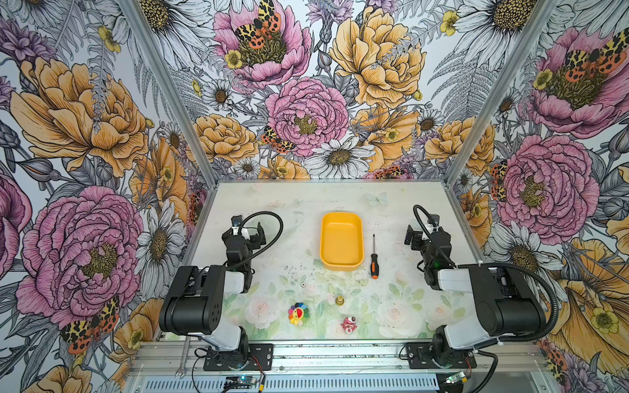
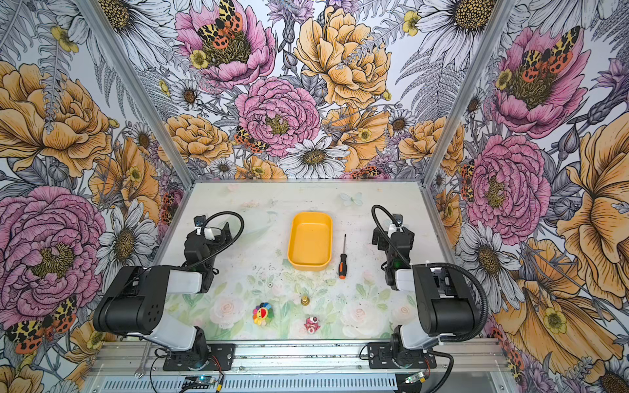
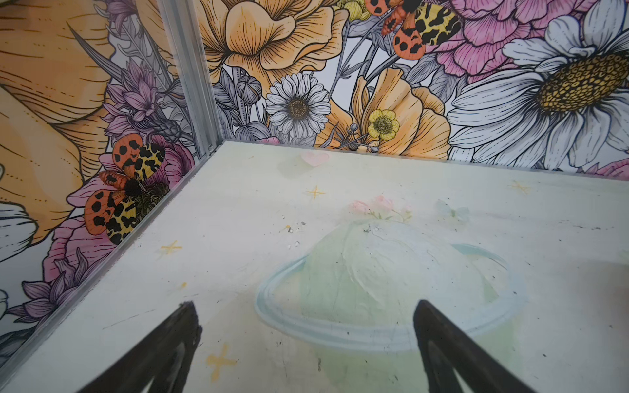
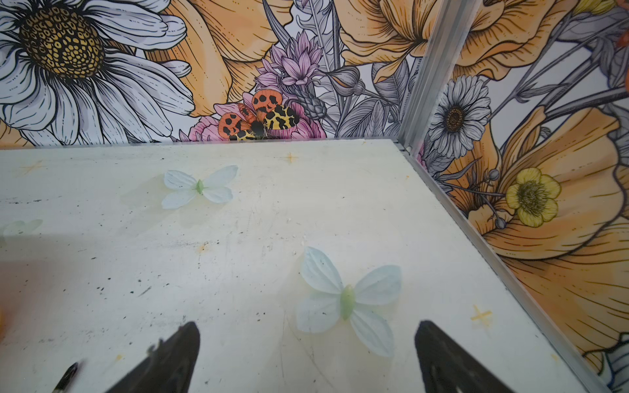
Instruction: Put the screwdriver in the bin
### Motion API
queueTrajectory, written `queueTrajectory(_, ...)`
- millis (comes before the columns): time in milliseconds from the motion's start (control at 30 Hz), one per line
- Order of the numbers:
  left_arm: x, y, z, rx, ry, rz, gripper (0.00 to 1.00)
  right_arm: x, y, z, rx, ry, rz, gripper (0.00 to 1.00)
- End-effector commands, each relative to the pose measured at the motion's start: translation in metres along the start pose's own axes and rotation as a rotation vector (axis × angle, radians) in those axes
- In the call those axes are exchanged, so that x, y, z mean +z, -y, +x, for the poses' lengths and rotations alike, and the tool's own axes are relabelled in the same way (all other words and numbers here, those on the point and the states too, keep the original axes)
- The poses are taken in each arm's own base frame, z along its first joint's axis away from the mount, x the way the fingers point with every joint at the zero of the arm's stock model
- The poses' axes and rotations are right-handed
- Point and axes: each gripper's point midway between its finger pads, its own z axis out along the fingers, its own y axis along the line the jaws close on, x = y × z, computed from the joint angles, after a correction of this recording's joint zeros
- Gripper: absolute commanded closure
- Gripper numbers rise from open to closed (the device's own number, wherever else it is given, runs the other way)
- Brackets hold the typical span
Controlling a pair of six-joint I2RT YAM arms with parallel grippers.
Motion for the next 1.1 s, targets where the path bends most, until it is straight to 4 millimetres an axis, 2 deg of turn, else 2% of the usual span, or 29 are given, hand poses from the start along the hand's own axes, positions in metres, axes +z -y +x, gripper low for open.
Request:
queueTrajectory(0, 0.001, 0.003, -0.001, 0.0, 0.001, 0.021, 0.01, 0.001, 0.002, -0.005, 0.008, 0.029, 0.003, 0.0)
queueTrajectory(700, -0.003, 0.004, -0.004, 0.015, 0.022, -0.007, 0.01, 0.001, 0.002, -0.006, 0.008, 0.03, 0.001, 0.0)
queueTrajectory(800, -0.013, 0.007, -0.02, 0.051, 0.046, -0.038, 0.01, -0.003, 0.004, -0.012, 0.007, 0.038, 0.024, 0.0)
queueTrajectory(900, -0.028, 0.024, -0.045, 0.104, 0.055, -0.002, 0.01, -0.012, 0.009, -0.027, 0.011, 0.031, 0.052, 0.01)
queueTrajectory(1000, -0.044, 0.04, -0.068, 0.056, 0.025, 0.078, 0.01, -0.023, 0.019, -0.037, 0.052, 0.012, 0.099, 0.01)
queueTrajectory(1067, -0.055, 0.053, -0.078, -0.013, -0.009, 0.163, 0.01, -0.032, 0.016, -0.036, 0.114, -0.038, 0.082, 0.01)
